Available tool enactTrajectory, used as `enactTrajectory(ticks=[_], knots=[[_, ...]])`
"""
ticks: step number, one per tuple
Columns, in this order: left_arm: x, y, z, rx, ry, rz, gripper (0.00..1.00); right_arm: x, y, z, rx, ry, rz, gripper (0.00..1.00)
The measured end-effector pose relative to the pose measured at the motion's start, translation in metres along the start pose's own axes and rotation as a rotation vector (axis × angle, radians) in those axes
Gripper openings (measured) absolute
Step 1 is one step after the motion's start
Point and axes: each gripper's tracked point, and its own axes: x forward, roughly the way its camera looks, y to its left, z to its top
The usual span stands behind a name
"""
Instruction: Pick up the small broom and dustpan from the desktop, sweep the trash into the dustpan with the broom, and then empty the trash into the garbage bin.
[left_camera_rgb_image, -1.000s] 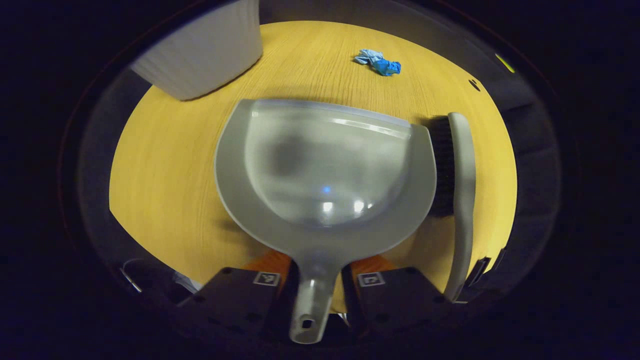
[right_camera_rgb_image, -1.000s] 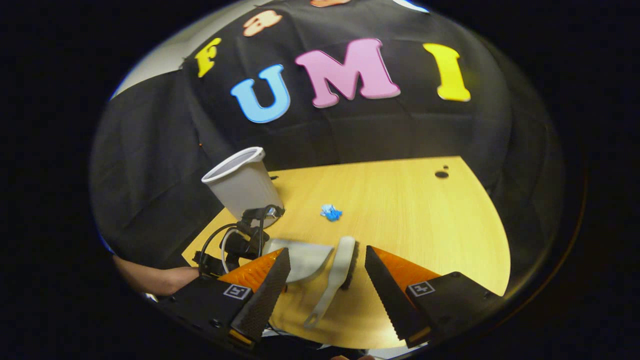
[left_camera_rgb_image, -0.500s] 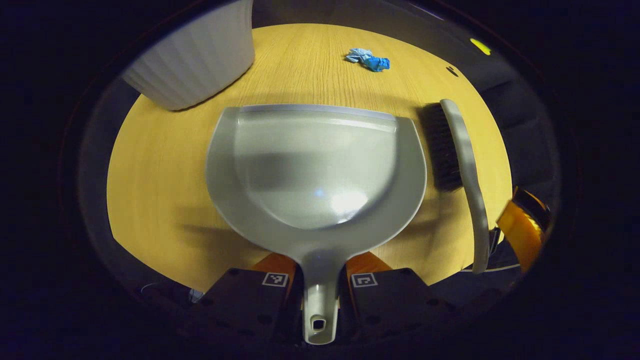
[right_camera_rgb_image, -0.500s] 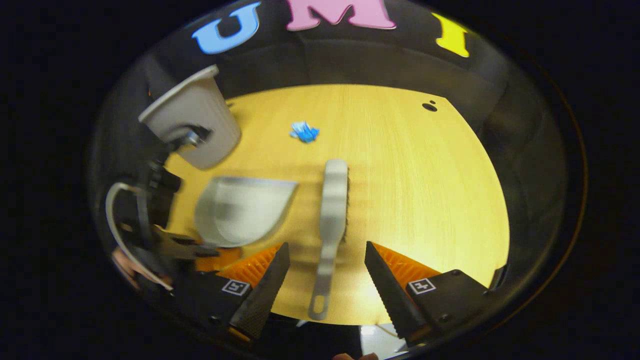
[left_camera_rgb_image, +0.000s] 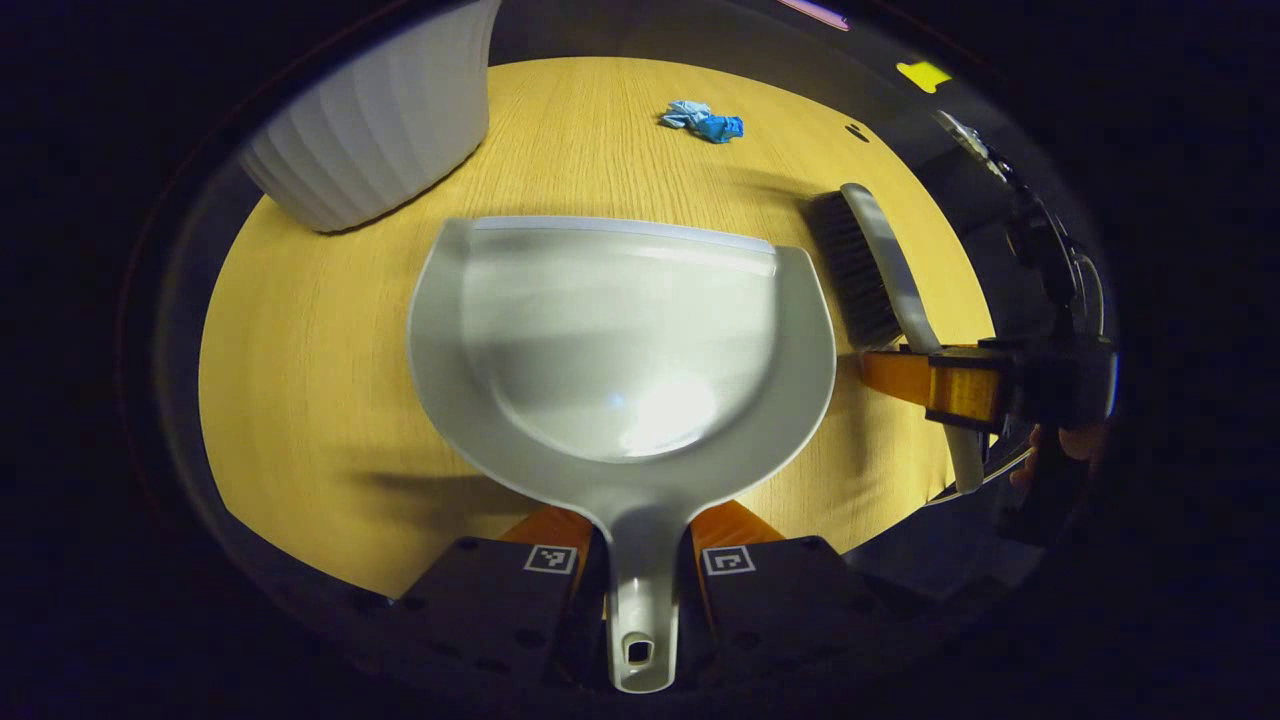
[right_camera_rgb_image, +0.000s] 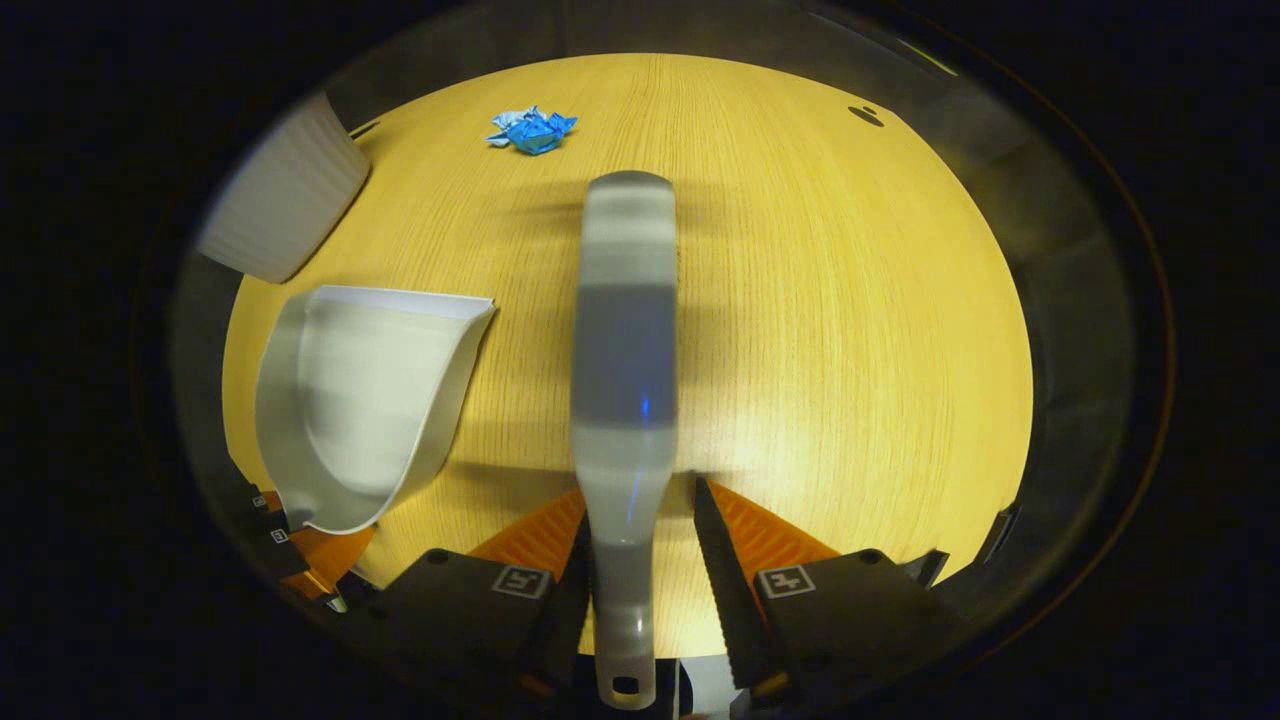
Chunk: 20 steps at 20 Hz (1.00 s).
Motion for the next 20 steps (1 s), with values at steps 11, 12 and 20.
enactTrajectory(ticks=[11,12,20], knots=[[-0.006,0.018,0.009,0.085,0.064,0.015,0.29,-0.02,-0.041,0.121,-0.299,-0.127,-0.016,0.29],[-0.009,0.023,0.013,0.103,0.075,0.02,0.3,-0.022,-0.043,0.146,-0.323,-0.155,-0.023,0.29],[-0.012,0.05,0.069,0.244,0.147,0.086,0.3,-0.01,-0.026,0.307,-0.715,-0.257,-0.142,0.29]])
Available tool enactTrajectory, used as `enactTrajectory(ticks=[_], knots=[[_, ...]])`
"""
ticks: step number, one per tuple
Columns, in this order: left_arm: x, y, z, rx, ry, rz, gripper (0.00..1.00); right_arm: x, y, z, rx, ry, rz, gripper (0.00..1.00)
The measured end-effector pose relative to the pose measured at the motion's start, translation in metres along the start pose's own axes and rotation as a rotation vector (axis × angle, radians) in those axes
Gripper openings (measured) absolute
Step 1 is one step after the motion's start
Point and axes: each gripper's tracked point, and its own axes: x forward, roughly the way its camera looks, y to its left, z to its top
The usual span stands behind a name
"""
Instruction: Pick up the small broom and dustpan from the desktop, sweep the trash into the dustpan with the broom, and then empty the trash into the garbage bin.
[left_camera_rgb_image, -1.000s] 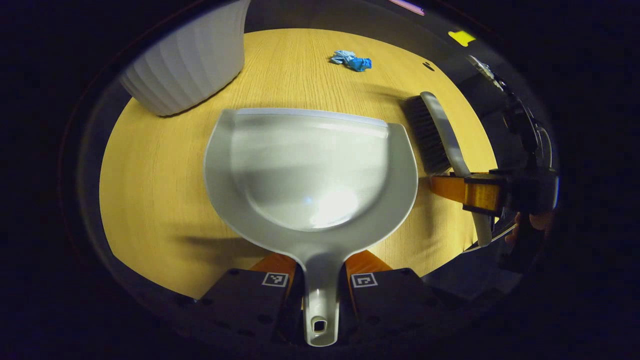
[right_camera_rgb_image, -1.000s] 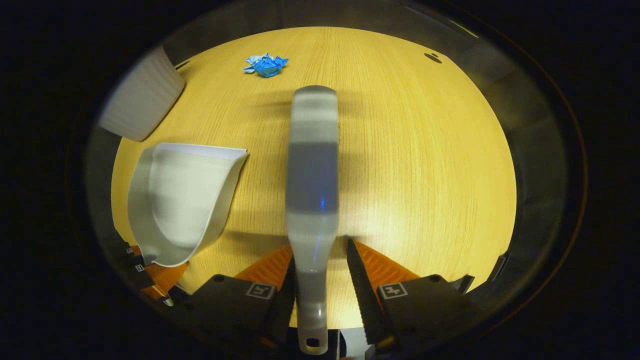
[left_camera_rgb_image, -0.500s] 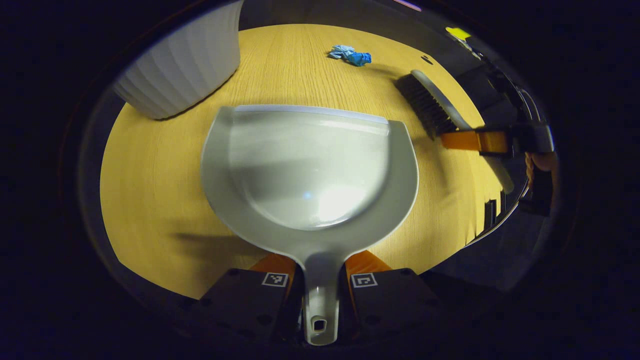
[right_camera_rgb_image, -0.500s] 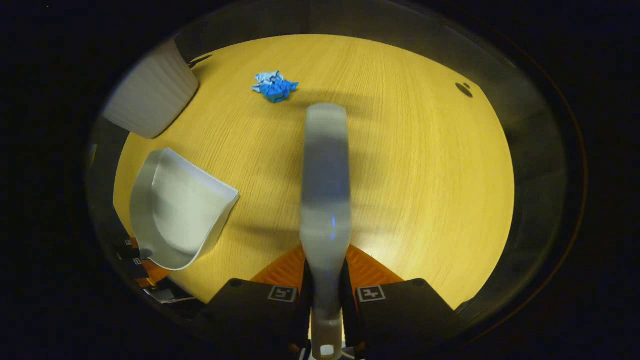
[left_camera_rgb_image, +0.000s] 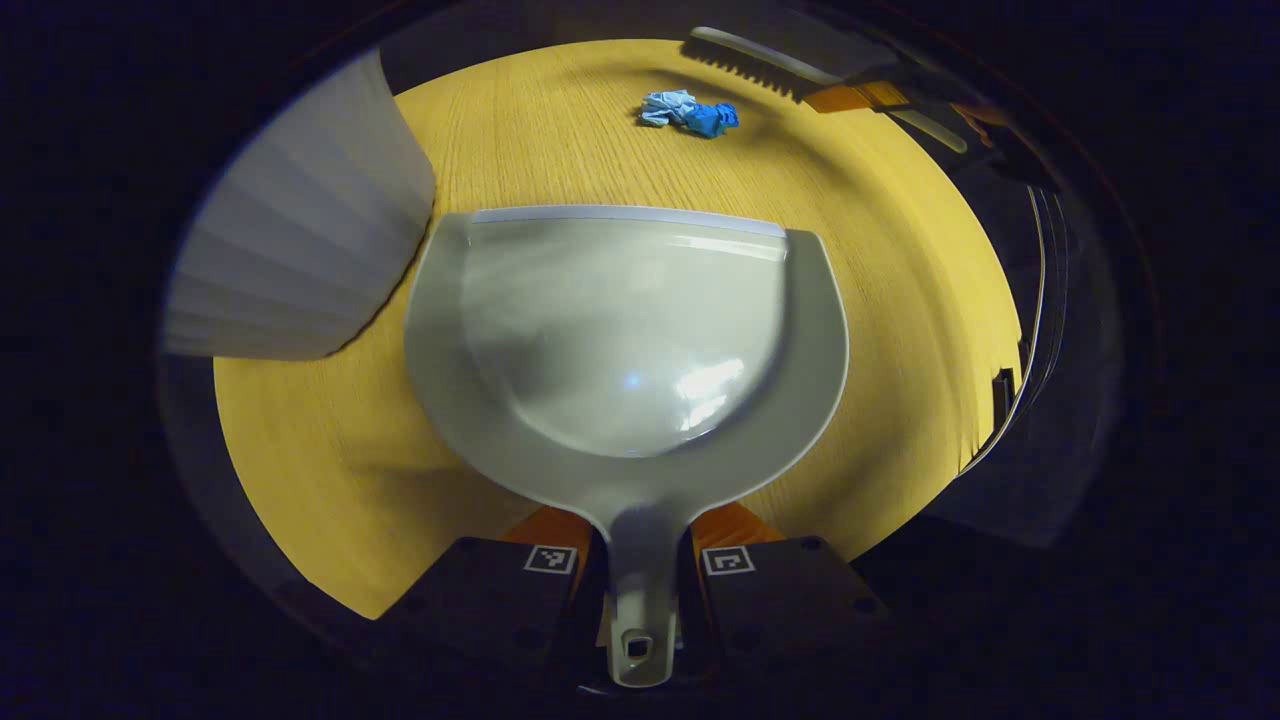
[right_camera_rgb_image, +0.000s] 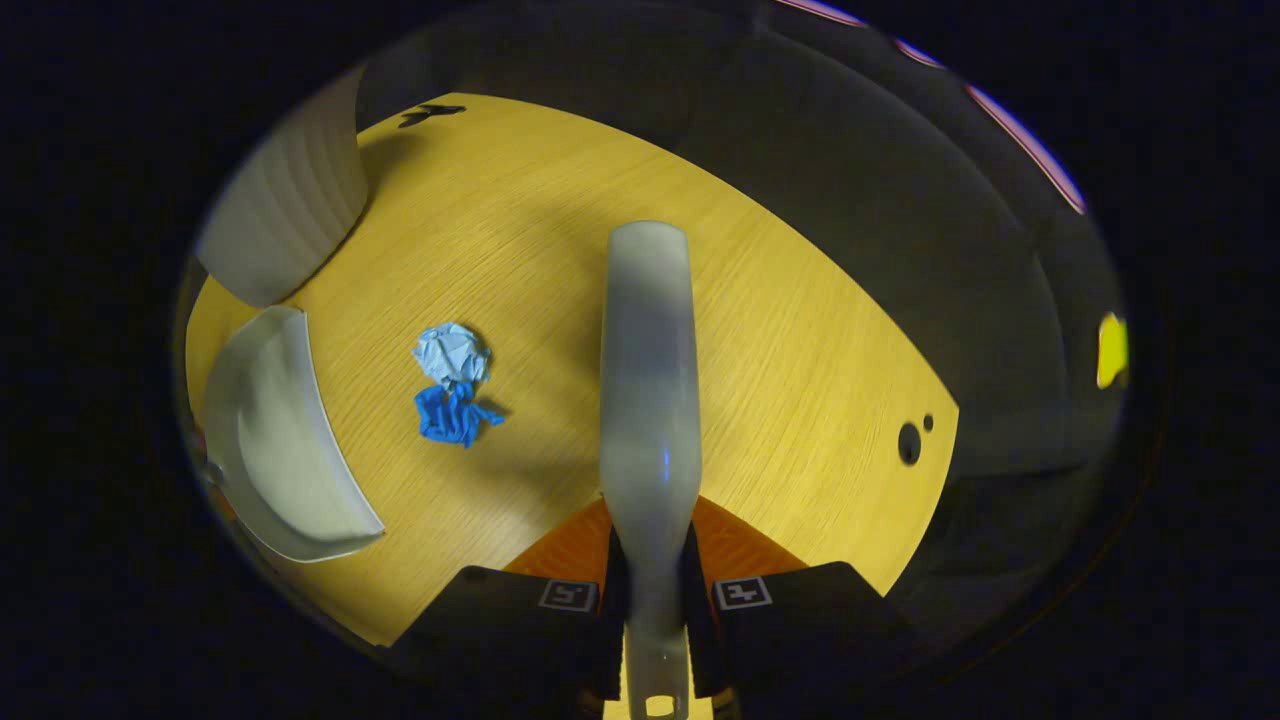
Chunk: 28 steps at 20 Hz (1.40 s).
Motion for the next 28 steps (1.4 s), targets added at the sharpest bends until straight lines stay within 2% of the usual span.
enactTrajectory(ticks=[4,9,11,13,15,17,20,22,24,26,28], knots=[[-0.001,0.015,0.013,0.084,0.009,0.04,0.29,0.017,0.031,0.018,-0.135,0.021,0.096,0.29],[0.0,0.019,0.018,0.157,-0.026,0.027,0.3,-0.006,0.099,-0.013,-0.401,0.076,0.255,0.3],[0.002,0.018,0.016,0.192,-0.063,0.019,0.3,-0.021,0.118,-0.033,-0.433,0.08,0.344,0.29],[0.004,0.014,0.015,0.186,-0.105,-0.008,0.3,-0.03,0.138,-0.053,-0.393,0.096,0.441,0.3],[0.002,0.015,0.009,0.173,-0.131,-0.049,0.29,-0.031,0.141,-0.063,-0.303,0.122,0.521,0.3],[-0.003,0.018,0.002,0.173,-0.161,-0.067,0.29,-0.03,0.147,-0.067,-0.207,0.136,0.567,0.3],[-0.004,0.002,-0.004,0.129,-0.207,-0.124,0.29,-0.033,0.129,-0.047,-0.134,0.076,0.537,0.3],[-0.009,-0.004,-0.005,0.05,-0.212,-0.178,0.29,-0.036,0.102,-0.039,-0.079,0.034,0.495,0.3],[-0.018,-0.008,-0.006,0.009,-0.256,-0.2,0.3,-0.042,0.067,-0.032,0.019,-0.015,0.447,0.3],[-0.022,-0.008,-0.009,0.02,-0.305,-0.193,0.29,-0.037,0.036,-0.033,0.14,-0.072,0.416,0.3],[-0.044,-0.012,-0.01,-0.003,-0.33,-0.251,0.29,-0.021,0.017,-0.049,0.26,-0.094,0.419,0.29]])
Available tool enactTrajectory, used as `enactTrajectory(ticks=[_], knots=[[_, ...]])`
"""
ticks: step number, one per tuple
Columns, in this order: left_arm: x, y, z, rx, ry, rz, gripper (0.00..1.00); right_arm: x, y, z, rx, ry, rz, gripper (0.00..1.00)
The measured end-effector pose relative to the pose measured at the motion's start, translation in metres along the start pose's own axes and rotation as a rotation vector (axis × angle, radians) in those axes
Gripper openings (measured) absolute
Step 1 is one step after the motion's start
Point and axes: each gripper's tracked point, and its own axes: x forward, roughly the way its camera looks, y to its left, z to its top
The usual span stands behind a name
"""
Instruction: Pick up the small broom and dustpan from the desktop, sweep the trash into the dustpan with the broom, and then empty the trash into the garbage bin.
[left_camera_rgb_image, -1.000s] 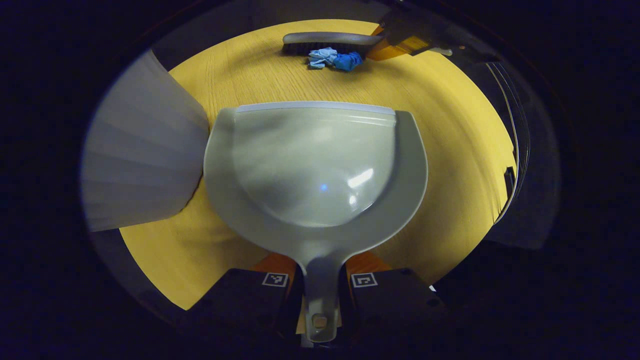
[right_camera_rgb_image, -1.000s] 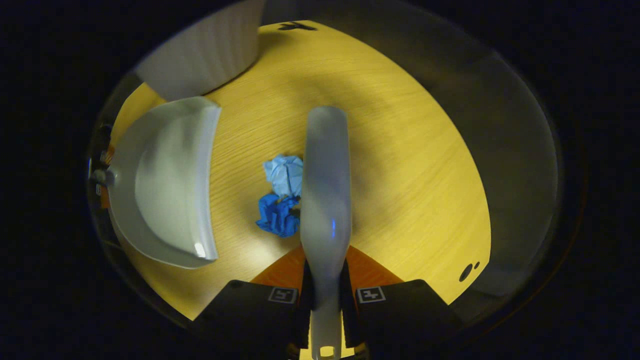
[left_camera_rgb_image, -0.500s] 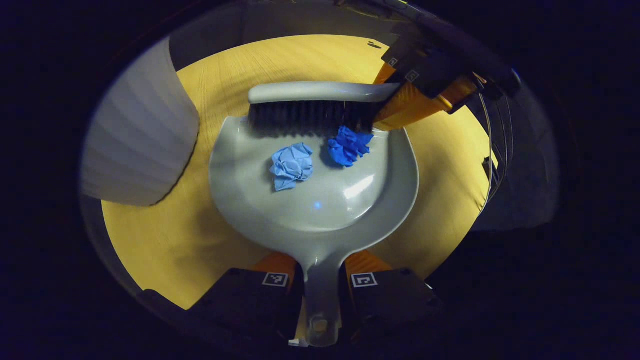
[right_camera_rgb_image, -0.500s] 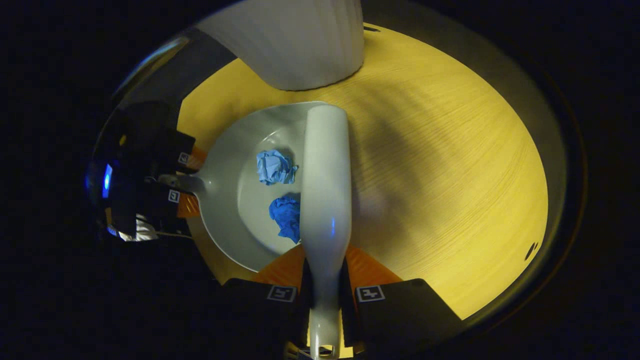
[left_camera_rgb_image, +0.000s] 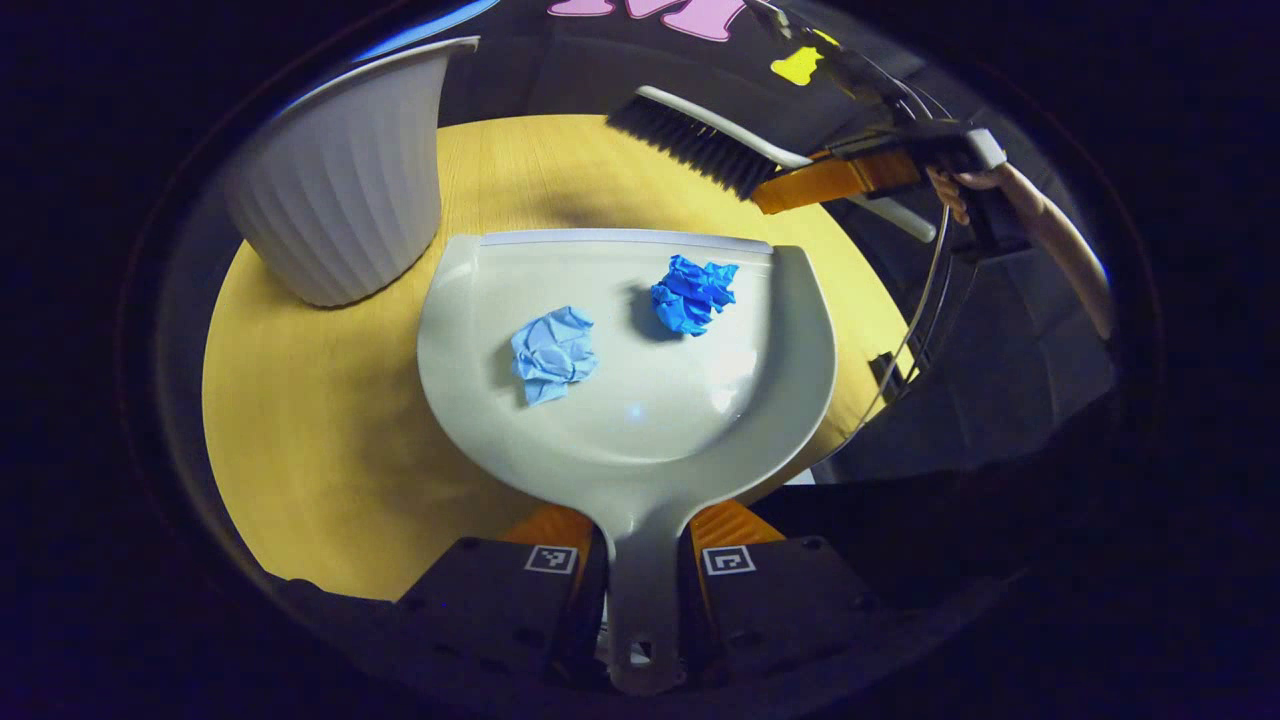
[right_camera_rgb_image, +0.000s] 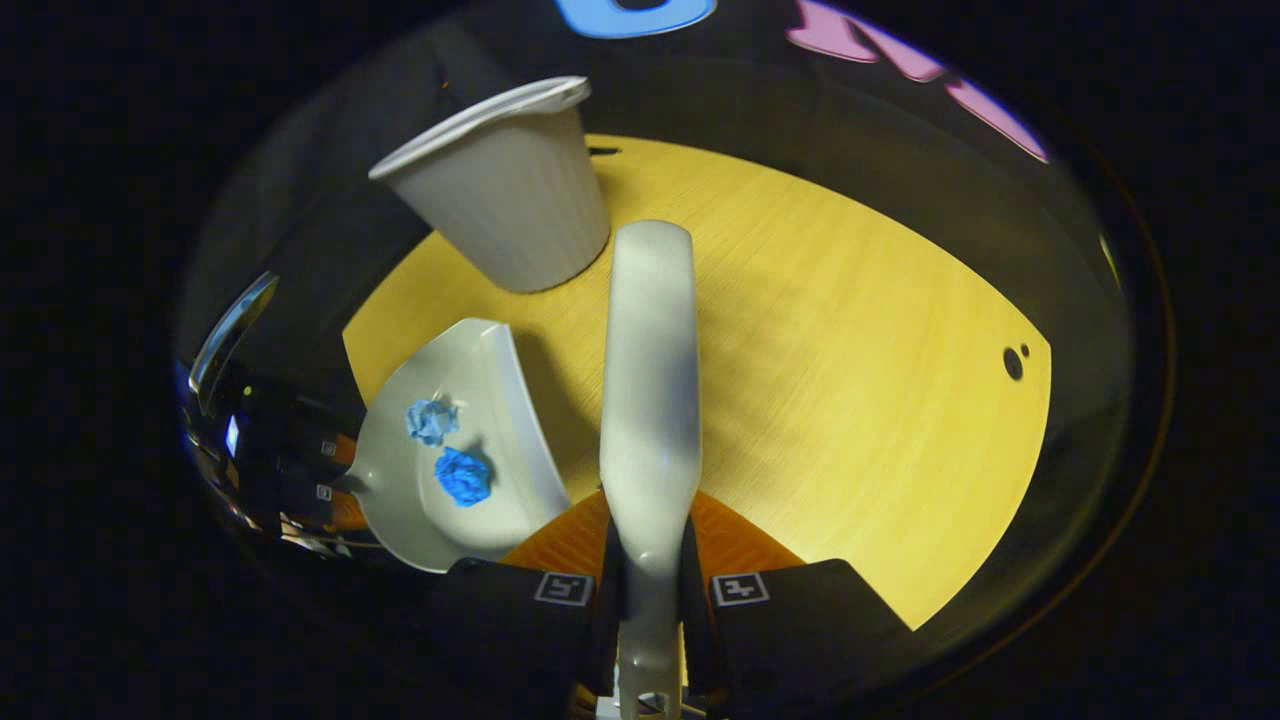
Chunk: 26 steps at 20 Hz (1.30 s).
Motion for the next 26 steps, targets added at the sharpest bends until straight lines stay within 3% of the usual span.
enactTrajectory(ticks=[2,7,11,14,18,20,26], knots=[[-0.024,-0.004,0.01,-0.004,-0.059,-0.057,0.29,0.013,-0.031,-0.017,0.093,-0.029,-0.028,0.29],[-0.076,0.031,0.025,0.035,-0.137,0.093,0.31,0.041,-0.066,-0.064,0.248,-0.106,-0.06,0.29],[-0.11,0.053,0.052,-0.081,-0.184,0.145,0.29,0.052,-0.076,-0.086,0.308,-0.147,-0.016,0.29],[-0.153,0.128,0.091,-0.111,-0.18,0.29,0.29,0.057,-0.074,-0.091,0.339,-0.16,0.013,0.29],[-0.138,0.208,0.127,-0.062,-0.027,0.49,0.29,0.056,-0.073,-0.092,0.369,-0.167,0.034,0.29],[-0.142,0.21,0.133,0.002,0.053,0.571,0.29,0.054,-0.076,-0.091,0.392,-0.188,0.035,0.29],[-0.158,0.211,0.133,0.416,0.299,0.863,0.29,0.058,-0.078,-0.096,0.472,-0.191,0.004,0.29]])
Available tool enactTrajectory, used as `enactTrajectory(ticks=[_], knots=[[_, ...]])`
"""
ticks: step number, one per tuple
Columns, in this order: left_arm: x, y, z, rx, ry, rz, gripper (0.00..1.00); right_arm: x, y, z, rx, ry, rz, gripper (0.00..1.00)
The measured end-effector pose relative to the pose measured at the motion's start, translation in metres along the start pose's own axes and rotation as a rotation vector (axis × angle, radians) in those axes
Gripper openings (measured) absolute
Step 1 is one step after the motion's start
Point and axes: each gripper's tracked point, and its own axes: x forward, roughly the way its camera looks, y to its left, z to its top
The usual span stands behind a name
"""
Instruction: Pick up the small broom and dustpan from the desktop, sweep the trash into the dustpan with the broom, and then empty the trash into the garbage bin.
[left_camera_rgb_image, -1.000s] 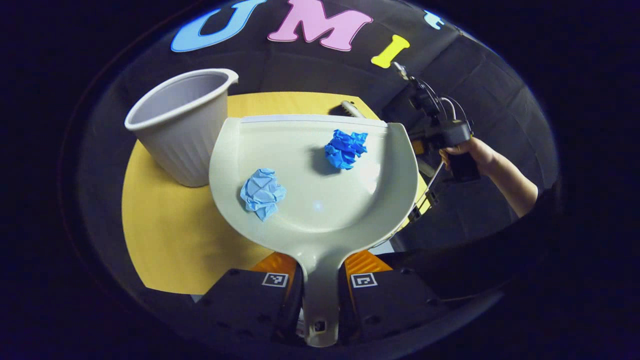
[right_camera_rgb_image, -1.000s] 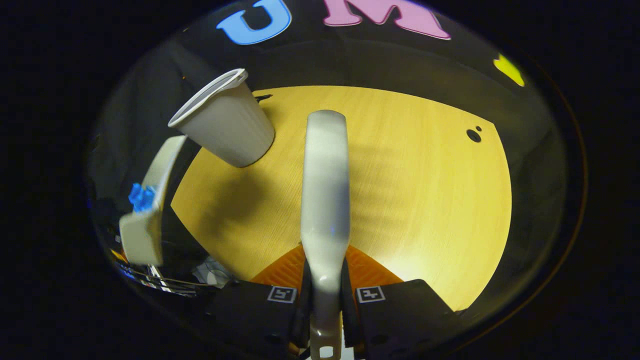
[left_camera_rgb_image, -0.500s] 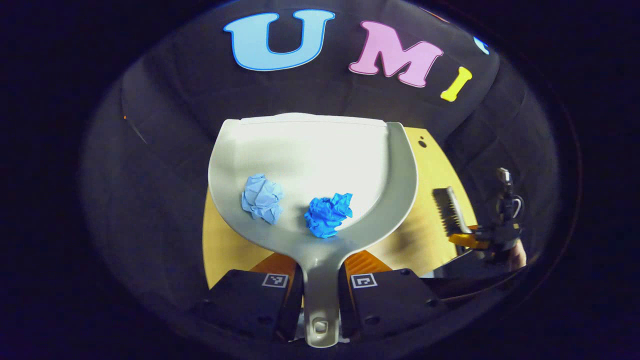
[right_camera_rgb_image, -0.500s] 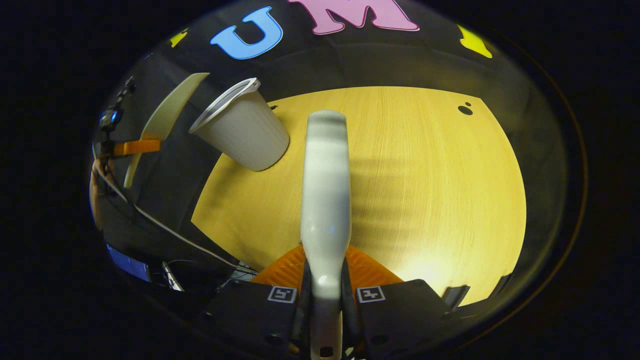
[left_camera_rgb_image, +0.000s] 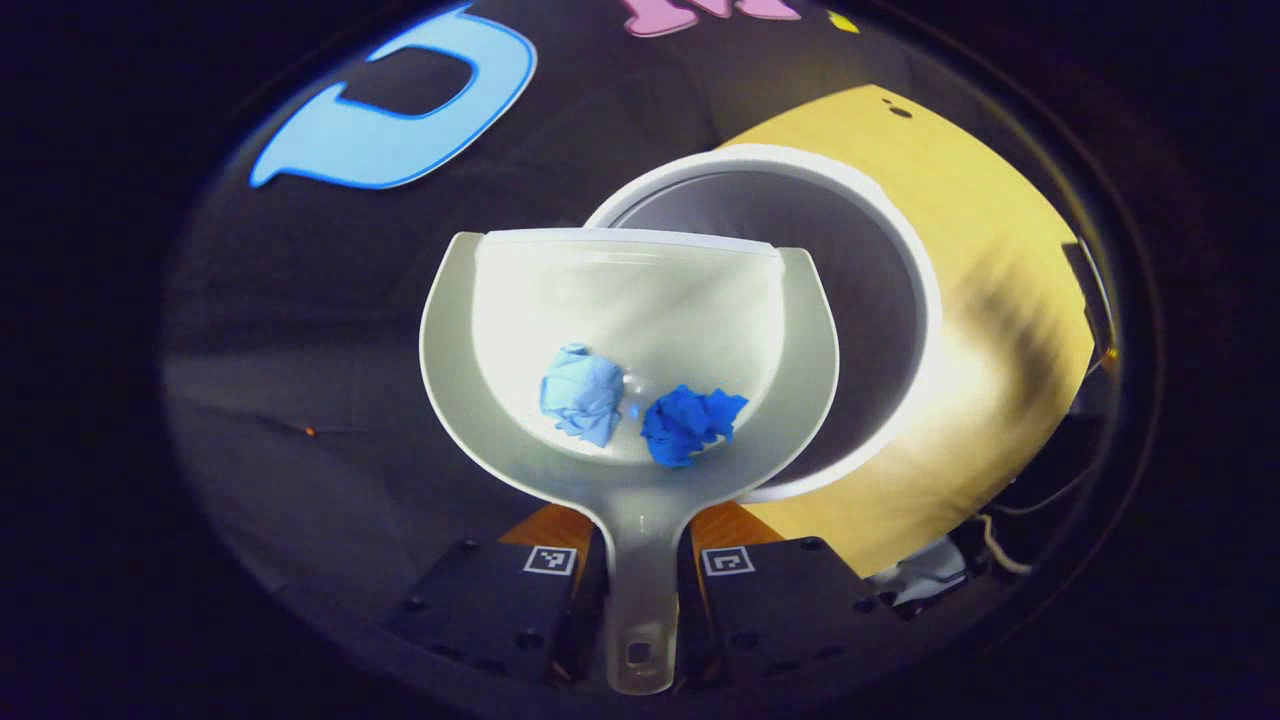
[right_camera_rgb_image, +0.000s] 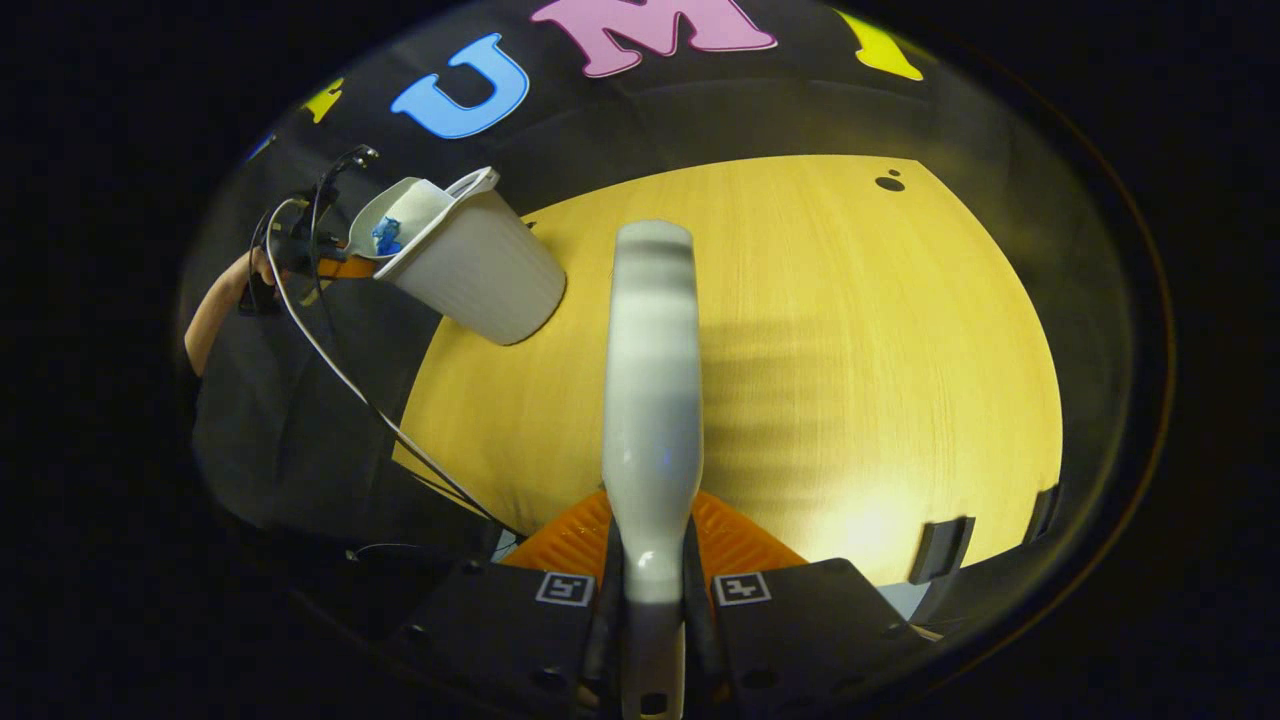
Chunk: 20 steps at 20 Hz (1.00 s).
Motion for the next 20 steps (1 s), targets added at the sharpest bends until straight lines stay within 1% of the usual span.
enactTrajectory(ticks=[2,4,7,8,9,10,11,12,13,14,16,17,20], knots=[[0.006,0.005,-0.001,0.156,-0.009,0.097,0.29,0.001,-0.001,0.001,0.028,-0.017,0.004,0.3],[0.007,0.009,-0.007,0.267,0.006,0.191,0.29,0.002,-0.004,0.001,0.047,-0.022,0.001,0.29],[0.01,0.016,-0.012,0.341,0.019,0.257,0.29,0.002,-0.004,0.001,0.061,-0.015,0.003,0.29],[0.01,0.02,-0.012,0.367,0.017,0.294,0.3,0.003,-0.005,0.0,0.06,-0.01,0.001,0.29],[0.011,0.024,-0.014,0.387,0.011,0.332,0.29,0.003,-0.005,0.0,0.058,-0.003,0.0,0.29],[0.012,0.025,-0.016,0.389,0.002,0.363,0.29,0.004,-0.005,0.0,0.057,0.003,0.001,0.29],[0.015,0.024,-0.016,0.374,-0.017,0.382,0.29,0.005,-0.005,0.001,0.053,0.007,0.005,0.29],[0.014,0.022,-0.017,0.338,-0.041,0.391,0.3,0.005,-0.006,0.002,0.045,0.011,0.006,0.29],[0.011,0.02,-0.015,0.289,-0.066,0.396,0.29,0.005,-0.007,0.004,0.033,0.013,0.006,0.29],[0.006,0.019,-0.014,0.238,-0.099,0.405,0.29,0.004,-0.007,0.005,0.023,0.019,0.005,0.29],[0.002,0.014,0.001,0.147,-0.224,0.435,0.29,0.009,-0.012,0.008,0.0,0.029,-0.007,0.29],[0.001,0.01,0.009,0.095,-0.287,0.439,0.29,0.011,-0.013,0.011,-0.005,0.033,-0.012,0.29],[0.003,-0.006,0.029,-0.055,-0.452,0.404,0.29,0.013,-0.013,0.014,-0.014,0.041,-0.015,0.29]])
